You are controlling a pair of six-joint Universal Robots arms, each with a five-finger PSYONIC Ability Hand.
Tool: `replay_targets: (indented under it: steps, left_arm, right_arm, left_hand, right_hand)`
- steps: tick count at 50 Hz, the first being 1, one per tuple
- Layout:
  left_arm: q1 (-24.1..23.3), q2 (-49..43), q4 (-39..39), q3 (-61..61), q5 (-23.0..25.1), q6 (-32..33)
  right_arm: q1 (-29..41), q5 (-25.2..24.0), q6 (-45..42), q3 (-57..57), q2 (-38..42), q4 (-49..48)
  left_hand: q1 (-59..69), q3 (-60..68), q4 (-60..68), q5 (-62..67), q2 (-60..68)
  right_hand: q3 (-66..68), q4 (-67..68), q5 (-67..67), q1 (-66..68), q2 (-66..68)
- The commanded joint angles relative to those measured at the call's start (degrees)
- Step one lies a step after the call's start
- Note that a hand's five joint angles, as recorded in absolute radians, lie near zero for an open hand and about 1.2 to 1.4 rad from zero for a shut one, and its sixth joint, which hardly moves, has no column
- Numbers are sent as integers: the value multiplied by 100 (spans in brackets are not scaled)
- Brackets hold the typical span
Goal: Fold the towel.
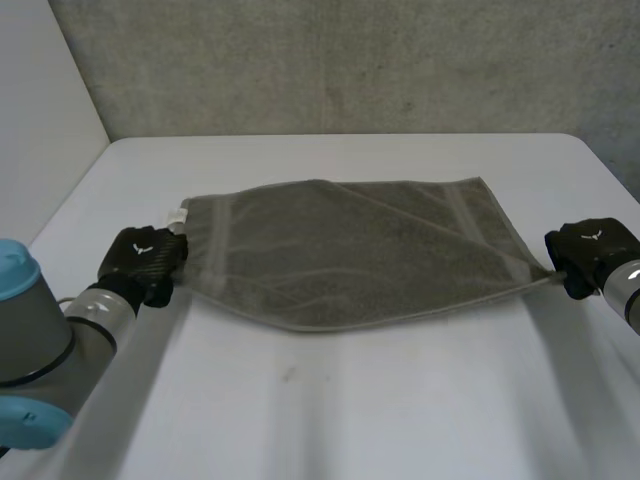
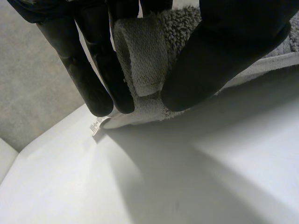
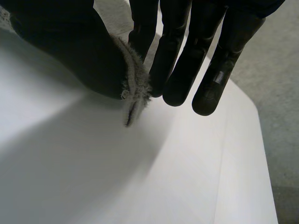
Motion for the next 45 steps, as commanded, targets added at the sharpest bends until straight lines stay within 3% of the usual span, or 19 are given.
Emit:
replay_targets:
  steps: [1,10,14,19,25,29,32,45]
  left_arm:
    - [245,482,-718,-373,-105,75]
    - [764,1185,-2282,-620,-44,84]
    - [808,1177,-2756,-514,-18,93]
    - [852,880,-2783,-59,-44,75]
    - [746,-148,-2906,1126,-114,31]
    - [729,-666,-3038,1768,-123,5]
    - [615,-1150,-3152,2409,-132,-13]
    - [280,-2576,-3232,4504,-729,-487]
  right_arm:
    - [-51,-9,-941,83,-320,1329]
    - [-393,-44,-1953,470,-1277,2895]
    - [-420,-88,-2042,365,-1375,2976]
    - [-332,-299,-1796,-101,-1287,2536]
    - [526,-194,-822,-1266,36,1782]
    - [1082,349,-688,-2190,934,1605]
    - [1188,666,-645,-2753,1505,1360]
    - [1382,1168,-706,-4380,2948,269]
  left_hand:
    - [1412,1159,1100,1199,1106]
    - [1412,1159,1100,1199,1106]
    - [1412,1159,1100,1199,1106]
    - [1412,1159,1100,1199,1106]
    - [1412,1159,1100,1199,1106]
    - [1412,1159,1100,1199,1106]
    - [1412,1159,1100,1199,1106]
    - [1412,1159,1100,1199,1106]
  right_hand:
    - [1205,1157,1285,2469,1295]
    - [1205,1157,1285,2469,1295]
    - [1205,1157,1285,2469,1295]
    - [1205,1157,1285,2469,1295]
    - [1205,1157,1285,2469,1295]
    - [1205,1157,1285,2469,1295]
    - [1205,1157,1285,2469,1295]
    - [1205,1157,1285,2469,1295]
